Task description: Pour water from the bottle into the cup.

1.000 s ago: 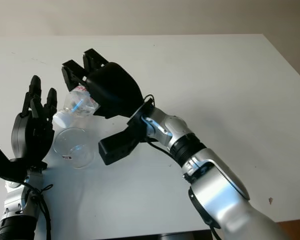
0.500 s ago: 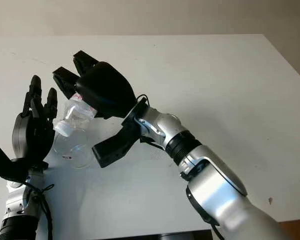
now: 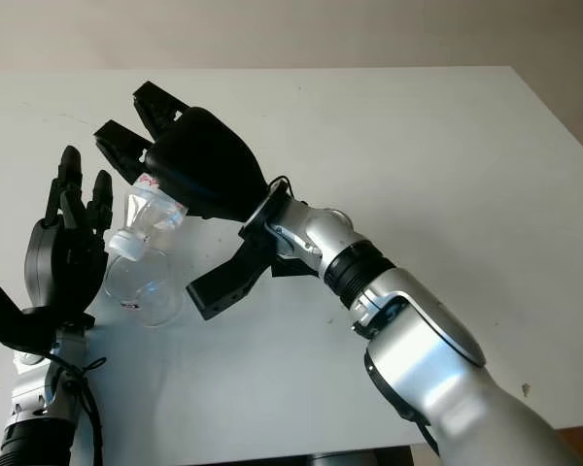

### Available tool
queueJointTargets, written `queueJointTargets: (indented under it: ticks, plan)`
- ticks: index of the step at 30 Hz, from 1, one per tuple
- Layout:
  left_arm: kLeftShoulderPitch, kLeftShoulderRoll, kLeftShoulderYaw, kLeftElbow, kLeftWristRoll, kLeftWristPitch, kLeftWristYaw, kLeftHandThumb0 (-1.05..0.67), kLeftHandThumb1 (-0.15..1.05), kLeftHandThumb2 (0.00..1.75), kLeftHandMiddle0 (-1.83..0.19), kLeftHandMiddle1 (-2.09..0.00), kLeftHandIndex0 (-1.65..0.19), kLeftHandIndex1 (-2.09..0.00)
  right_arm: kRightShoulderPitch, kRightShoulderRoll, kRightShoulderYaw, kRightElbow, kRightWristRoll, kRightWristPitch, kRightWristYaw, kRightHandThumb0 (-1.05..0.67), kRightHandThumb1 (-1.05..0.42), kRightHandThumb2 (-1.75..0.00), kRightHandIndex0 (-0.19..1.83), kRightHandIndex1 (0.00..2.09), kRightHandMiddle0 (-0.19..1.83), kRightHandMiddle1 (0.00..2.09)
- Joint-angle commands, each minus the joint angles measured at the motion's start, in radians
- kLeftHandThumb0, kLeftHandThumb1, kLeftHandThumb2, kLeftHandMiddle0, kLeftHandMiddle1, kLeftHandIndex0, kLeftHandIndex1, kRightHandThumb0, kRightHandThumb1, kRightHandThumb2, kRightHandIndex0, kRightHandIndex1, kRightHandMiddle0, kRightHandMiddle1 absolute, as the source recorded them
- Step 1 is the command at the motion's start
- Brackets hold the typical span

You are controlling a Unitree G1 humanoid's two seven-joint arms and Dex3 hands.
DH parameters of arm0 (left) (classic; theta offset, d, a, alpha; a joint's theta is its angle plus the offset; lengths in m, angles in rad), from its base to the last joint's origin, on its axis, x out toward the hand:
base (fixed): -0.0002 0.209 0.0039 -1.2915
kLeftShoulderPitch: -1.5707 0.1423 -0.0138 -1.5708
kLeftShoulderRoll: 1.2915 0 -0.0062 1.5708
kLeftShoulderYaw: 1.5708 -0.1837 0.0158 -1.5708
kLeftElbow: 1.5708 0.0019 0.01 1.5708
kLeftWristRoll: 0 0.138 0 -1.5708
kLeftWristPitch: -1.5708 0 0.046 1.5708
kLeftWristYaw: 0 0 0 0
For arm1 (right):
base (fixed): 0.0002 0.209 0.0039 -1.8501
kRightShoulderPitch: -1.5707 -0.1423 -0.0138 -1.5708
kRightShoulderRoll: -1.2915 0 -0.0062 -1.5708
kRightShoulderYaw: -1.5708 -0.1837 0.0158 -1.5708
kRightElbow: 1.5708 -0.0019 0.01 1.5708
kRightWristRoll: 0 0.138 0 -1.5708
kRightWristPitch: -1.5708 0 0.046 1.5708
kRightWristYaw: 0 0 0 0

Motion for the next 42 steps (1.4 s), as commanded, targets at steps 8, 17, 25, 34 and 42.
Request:
queueJointTargets:
  ticks: [8, 17, 25, 34, 42]
  plan:
    - [0.006, -0.009, 0.001, 0.01, -0.002, -0.001, 0.001, -0.87, 1.05, 0.58, 0.01, 0.0, 0.06, 0.0, -0.048, -0.017, 0.035, 0.003, -0.055, 0.046, -0.052, -0.33, -0.77, -0.53, 1.35, 2.09, 0.79, 2.09]
    - [0.003, -0.007, 0.002, 0.015, -0.003, -0.007, -0.004, -0.87, 1.05, 0.59, 0.01, 0.0, 0.07, 0.0, -0.062, -0.011, 0.058, 0.026, -0.071, 0.059, -0.092, -0.34, -0.77, -0.57, 1.42, 2.09, 0.95, 2.09]
    - [0.0, -0.004, 0.004, 0.022, -0.003, -0.013, -0.009, -0.87, 1.05, 0.58, 0.0, 0.0, 0.06, 0.0, -0.071, -0.011, 0.079, 0.029, -0.093, 0.088, -0.118, -0.36, -0.78, -0.55, 1.42, 2.09, 0.97, 2.09]
    - [0.005, -0.003, 0.002, 0.006, -0.002, 0.0, -0.002, -0.88, 1.05, 0.58, 0.0, 0.0, 0.06, 0.0, -0.066, -0.004, 0.07, 0.048, -0.051, 0.048, -0.128, -0.36, -0.78, -0.56, 1.41, 2.09, 0.9, 2.09]
    - [0.008, -0.001, 0.006, 0.003, -0.009, 0.001, -0.01, -0.86, 1.05, 0.57, 0.01, 0.0, 0.07, 0.0, -0.047, 0.016, -0.031, 0.104, 0.167, -0.108, -0.016, -0.25, -0.69, -0.8, 1.42, 2.09, 1.14, 2.09]
